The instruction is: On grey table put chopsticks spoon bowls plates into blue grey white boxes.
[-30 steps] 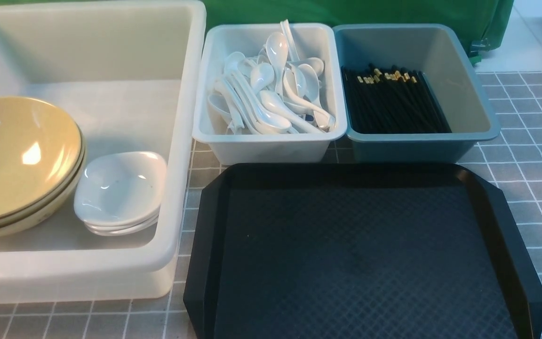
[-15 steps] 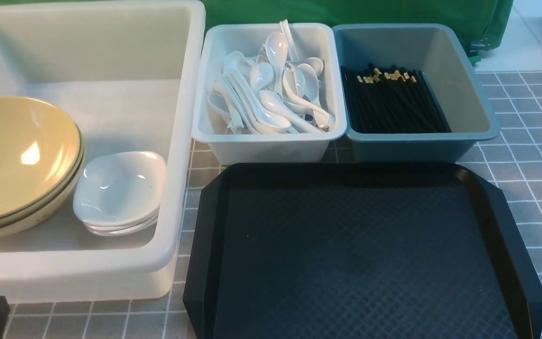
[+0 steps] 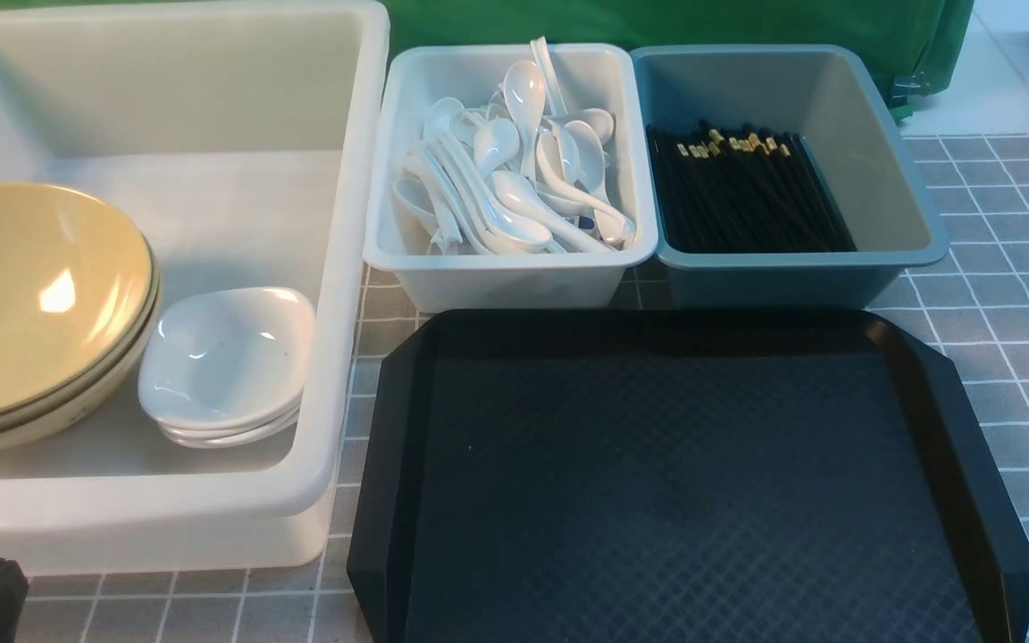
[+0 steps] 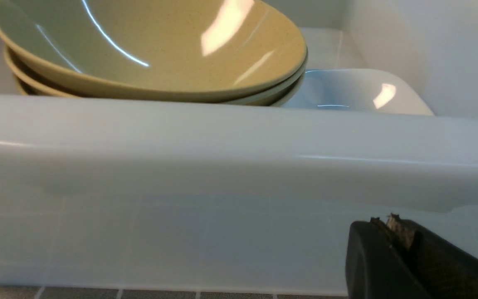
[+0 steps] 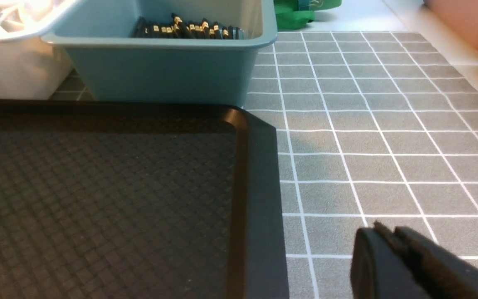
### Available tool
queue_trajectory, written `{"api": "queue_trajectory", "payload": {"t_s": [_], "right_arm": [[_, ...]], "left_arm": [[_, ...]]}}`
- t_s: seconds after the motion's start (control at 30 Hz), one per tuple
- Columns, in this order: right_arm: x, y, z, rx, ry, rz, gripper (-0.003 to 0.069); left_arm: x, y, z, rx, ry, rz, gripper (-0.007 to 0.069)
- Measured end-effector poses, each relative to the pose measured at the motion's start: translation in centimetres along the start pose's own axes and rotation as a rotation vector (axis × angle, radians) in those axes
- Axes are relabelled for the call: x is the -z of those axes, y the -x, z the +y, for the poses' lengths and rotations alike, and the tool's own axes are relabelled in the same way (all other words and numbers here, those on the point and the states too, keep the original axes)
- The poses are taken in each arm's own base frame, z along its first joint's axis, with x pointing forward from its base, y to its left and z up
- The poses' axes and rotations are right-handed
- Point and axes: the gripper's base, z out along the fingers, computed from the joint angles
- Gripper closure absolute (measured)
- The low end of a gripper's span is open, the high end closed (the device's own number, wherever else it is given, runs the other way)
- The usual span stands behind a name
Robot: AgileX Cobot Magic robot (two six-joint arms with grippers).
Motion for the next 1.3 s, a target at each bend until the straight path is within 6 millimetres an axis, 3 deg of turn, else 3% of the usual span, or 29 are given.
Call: {"api": "queue_trajectory", "payload": {"t_s": [1.3], "right_arm": [[0.0,0.0,0.0,0.0,0.0,0.0,0.0561]], "left_arm": [[0.0,0.03,-0.01,0.004,-0.001,-0.003,0.0634]]}}
